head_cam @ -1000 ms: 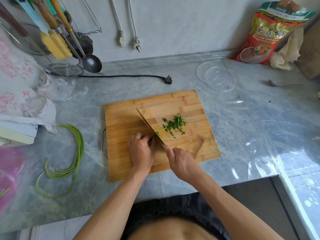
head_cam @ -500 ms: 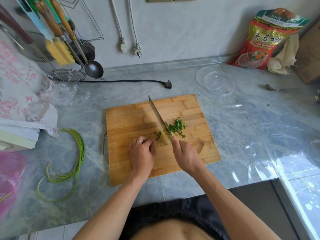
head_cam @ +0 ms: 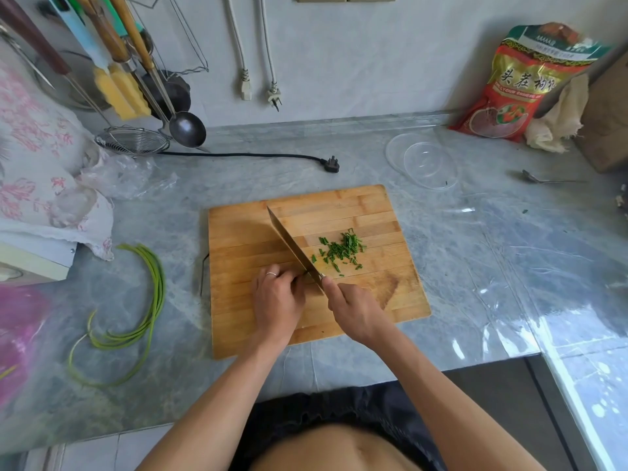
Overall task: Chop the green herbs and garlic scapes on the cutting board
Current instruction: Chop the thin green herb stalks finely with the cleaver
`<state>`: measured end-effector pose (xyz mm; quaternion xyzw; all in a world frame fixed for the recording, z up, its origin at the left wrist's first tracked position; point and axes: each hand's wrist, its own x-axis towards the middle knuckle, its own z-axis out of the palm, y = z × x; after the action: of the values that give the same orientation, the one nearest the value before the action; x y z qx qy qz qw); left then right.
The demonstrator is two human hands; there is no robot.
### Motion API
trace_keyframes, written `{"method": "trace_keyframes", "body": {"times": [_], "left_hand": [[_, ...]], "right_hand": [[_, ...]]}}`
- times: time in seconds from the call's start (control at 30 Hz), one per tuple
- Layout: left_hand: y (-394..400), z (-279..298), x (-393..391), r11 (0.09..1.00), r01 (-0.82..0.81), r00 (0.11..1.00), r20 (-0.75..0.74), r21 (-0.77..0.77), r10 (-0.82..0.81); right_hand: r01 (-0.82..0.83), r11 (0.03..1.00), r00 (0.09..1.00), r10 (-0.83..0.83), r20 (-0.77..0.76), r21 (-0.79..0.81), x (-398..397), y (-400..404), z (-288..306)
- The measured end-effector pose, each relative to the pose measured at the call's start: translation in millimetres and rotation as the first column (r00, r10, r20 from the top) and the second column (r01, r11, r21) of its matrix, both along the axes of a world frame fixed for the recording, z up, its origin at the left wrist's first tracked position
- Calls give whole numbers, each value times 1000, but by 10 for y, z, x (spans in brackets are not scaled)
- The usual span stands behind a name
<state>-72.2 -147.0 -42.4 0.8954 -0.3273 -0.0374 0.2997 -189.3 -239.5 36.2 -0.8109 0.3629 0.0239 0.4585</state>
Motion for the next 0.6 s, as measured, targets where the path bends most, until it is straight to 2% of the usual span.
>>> {"method": "trace_keyframes", "body": {"times": [0.4, 0.6], "left_hand": [[-20, -2, -31, 999, -41, 999, -10, -10, 41], [-14, 10, -38, 998, -51, 998, -33, -23, 51]], "right_hand": [[-72, 996, 992, 66, -107, -51, 146, 23, -112], [-12, 998, 999, 14, 30, -69, 367, -2, -140]]}}
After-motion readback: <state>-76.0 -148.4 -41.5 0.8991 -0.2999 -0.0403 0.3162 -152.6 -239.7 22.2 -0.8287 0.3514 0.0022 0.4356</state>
